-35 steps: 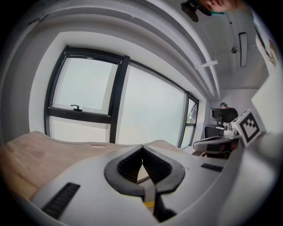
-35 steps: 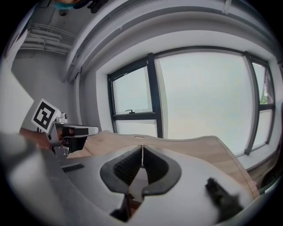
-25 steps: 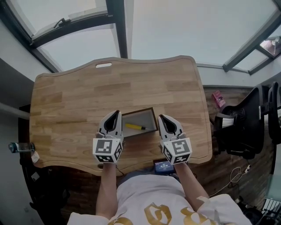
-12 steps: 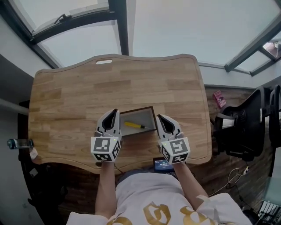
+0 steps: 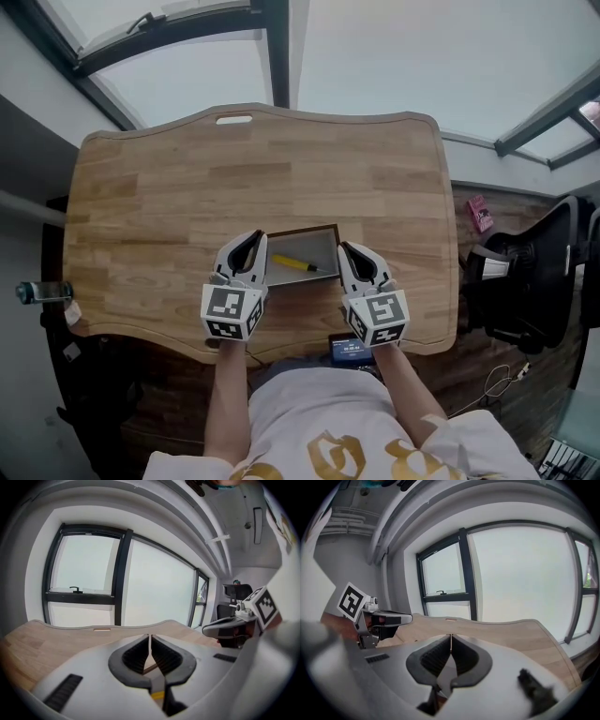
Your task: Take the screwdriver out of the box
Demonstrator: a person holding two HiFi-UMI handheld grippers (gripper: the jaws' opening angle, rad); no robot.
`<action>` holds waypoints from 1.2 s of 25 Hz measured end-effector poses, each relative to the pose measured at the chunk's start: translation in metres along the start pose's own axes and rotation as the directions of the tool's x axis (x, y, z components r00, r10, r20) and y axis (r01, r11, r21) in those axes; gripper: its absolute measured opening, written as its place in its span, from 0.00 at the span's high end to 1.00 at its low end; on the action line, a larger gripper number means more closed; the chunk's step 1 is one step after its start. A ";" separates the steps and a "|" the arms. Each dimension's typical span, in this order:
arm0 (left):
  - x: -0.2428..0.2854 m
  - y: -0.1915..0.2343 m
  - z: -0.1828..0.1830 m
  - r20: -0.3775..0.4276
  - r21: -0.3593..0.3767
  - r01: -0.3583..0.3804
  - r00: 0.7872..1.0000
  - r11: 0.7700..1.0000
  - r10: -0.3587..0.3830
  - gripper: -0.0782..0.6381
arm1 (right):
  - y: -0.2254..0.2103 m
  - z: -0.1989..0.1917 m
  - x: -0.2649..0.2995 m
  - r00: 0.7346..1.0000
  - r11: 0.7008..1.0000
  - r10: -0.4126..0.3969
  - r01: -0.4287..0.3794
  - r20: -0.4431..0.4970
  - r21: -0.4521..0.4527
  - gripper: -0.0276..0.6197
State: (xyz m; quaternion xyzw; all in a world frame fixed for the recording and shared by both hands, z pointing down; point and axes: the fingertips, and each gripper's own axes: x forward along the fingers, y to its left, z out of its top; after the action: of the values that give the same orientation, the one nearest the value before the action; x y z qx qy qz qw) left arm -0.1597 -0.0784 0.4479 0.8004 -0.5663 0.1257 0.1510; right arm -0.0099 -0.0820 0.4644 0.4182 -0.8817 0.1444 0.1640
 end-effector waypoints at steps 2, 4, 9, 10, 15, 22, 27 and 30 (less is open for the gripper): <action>0.004 -0.002 -0.004 -0.021 0.014 0.012 1.000 1.000 -0.012 0.87 | -0.001 -0.001 0.003 1.000 1.000 0.002 -0.002 -0.005 0.004 0.91; 0.007 -0.004 -0.008 -0.044 0.032 0.023 0.999 0.999 -0.022 0.87 | -0.002 -0.003 0.006 1.000 1.000 0.003 -0.003 -0.011 0.009 0.91; 0.015 -0.012 -0.021 -0.122 0.118 0.060 0.991 0.991 -0.045 0.87 | -0.007 -0.007 0.010 1.000 1.000 0.008 -0.007 -0.026 0.018 0.91; 0.017 -0.016 -0.023 -0.145 0.159 0.074 0.988 0.985 -0.051 0.87 | -0.008 -0.007 0.011 1.000 1.000 0.008 -0.007 -0.027 0.019 0.91; 0.028 -0.036 -0.038 -0.285 0.322 0.203 0.952 0.925 -0.109 0.87 | -0.013 -0.011 0.019 0.999 0.999 0.013 -0.012 -0.036 0.030 0.91; 0.036 -0.057 -0.071 -0.463 0.257 0.388 0.853 0.885 -0.240 0.87 | -0.013 -0.016 0.025 0.998 0.999 0.025 -0.022 -0.051 0.044 0.91; 0.042 -0.067 -0.090 -0.578 0.240 0.492 0.765 0.837 -0.285 0.87 | -0.024 -0.024 0.027 0.998 0.998 0.012 -0.008 -0.066 0.055 0.91; 0.044 -0.072 -0.101 -0.639 0.216 0.554 0.703 0.804 -0.313 0.87 | -0.031 -0.026 0.029 0.997 0.998 0.003 0.001 -0.071 0.063 0.91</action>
State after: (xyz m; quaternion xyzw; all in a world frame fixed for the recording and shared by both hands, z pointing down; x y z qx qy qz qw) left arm -0.0804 -0.0557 0.5502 0.8496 -0.2468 0.4315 0.1764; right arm 0.0017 -0.1106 0.5030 0.4174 -0.8704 0.1870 0.1821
